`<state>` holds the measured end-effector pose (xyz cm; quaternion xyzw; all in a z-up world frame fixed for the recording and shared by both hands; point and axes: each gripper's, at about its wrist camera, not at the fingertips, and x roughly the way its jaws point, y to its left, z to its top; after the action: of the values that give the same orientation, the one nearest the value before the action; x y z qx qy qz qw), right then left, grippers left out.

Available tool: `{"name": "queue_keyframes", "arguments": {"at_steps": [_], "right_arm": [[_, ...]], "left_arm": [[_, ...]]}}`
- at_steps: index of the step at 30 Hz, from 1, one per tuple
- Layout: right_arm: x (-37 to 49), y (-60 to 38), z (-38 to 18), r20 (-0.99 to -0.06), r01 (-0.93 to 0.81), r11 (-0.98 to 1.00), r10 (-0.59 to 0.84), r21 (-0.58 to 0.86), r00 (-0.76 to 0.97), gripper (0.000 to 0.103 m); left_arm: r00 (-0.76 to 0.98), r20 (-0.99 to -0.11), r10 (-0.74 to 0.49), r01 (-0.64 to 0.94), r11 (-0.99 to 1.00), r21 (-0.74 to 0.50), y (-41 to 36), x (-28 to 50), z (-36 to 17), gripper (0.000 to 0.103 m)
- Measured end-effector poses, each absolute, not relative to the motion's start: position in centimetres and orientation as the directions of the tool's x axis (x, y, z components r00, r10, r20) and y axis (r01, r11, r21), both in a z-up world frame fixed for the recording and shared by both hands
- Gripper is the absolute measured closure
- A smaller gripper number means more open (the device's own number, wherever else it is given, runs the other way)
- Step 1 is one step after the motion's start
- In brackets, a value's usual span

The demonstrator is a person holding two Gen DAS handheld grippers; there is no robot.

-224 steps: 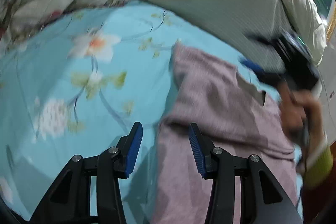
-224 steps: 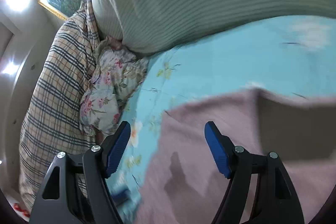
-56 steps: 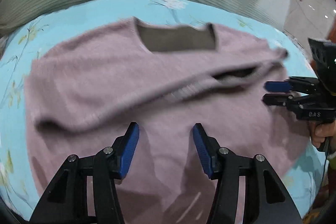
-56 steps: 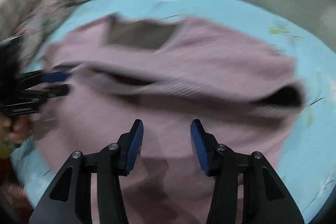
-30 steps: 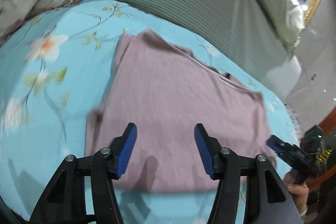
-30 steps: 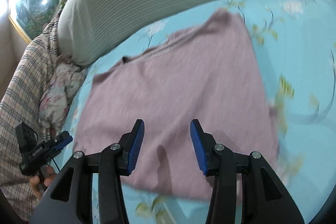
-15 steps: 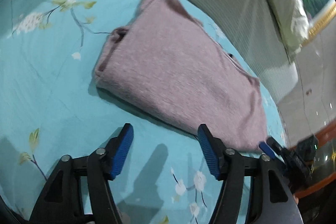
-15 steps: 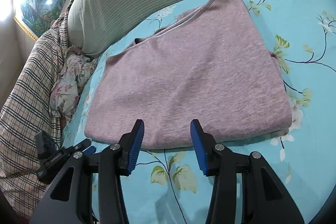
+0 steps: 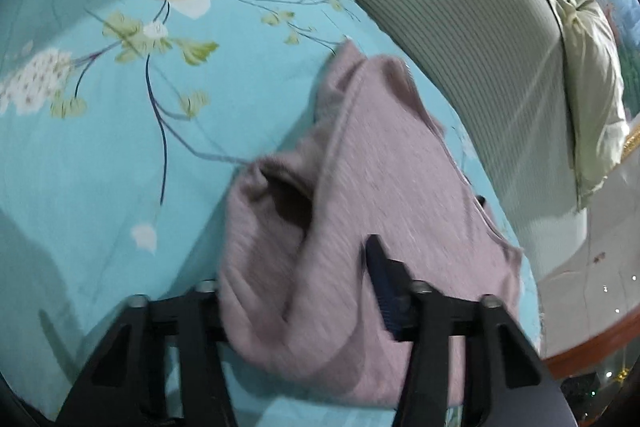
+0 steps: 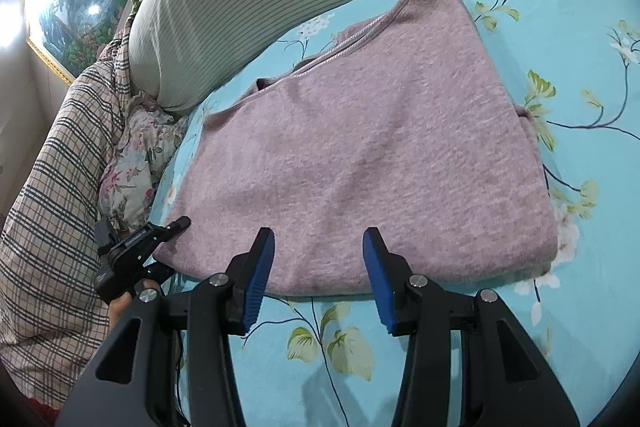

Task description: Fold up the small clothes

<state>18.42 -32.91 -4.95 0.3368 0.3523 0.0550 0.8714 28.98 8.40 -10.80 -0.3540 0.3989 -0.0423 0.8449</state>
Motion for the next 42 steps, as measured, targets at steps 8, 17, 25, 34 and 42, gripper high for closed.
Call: {"name": "queue_keyframes", "arguments": {"at_steps": [8, 17, 25, 34, 42], "right_arm": [[20.2, -34.9, -4.0, -0.55, 0.112, 0.753, 0.361, 0.648, 0.753, 0.056], [23.4, -38.6, -2.9, -0.542, 0.105, 0.736, 0.385, 0.668, 0.747, 0.056], [29.1, -38.0, -4.7, -0.554, 0.075, 0.687, 0.511, 0.723, 0.657, 0.049], [38.6, -36.7, -8.1, -0.537, 0.092, 0.606, 0.611, 0.79, 0.582, 0.043], [38.4, -37.1, -3.7, -0.52, 0.009, 0.693, 0.532, 0.721, 0.669, 0.09]], "left_arm": [[0.717, -0.602, -0.352, -0.081, 0.815, -0.574, 5.6, 28.7, -7.0, 0.097], [0.665, -0.563, -0.491, 0.29, 0.864, -0.41, -7.7, 27.5, -1.9, 0.097], [0.552, -0.646, -0.527, 0.373, 0.849, -0.374, -13.4, 27.4, -5.9, 0.097], [0.557, -0.629, -0.542, 0.376, 0.84, -0.391, -12.5, 27.3, -5.2, 0.097], [0.556, -0.638, -0.533, 0.387, 0.845, -0.368, -14.1, 26.9, -4.2, 0.097]]}}
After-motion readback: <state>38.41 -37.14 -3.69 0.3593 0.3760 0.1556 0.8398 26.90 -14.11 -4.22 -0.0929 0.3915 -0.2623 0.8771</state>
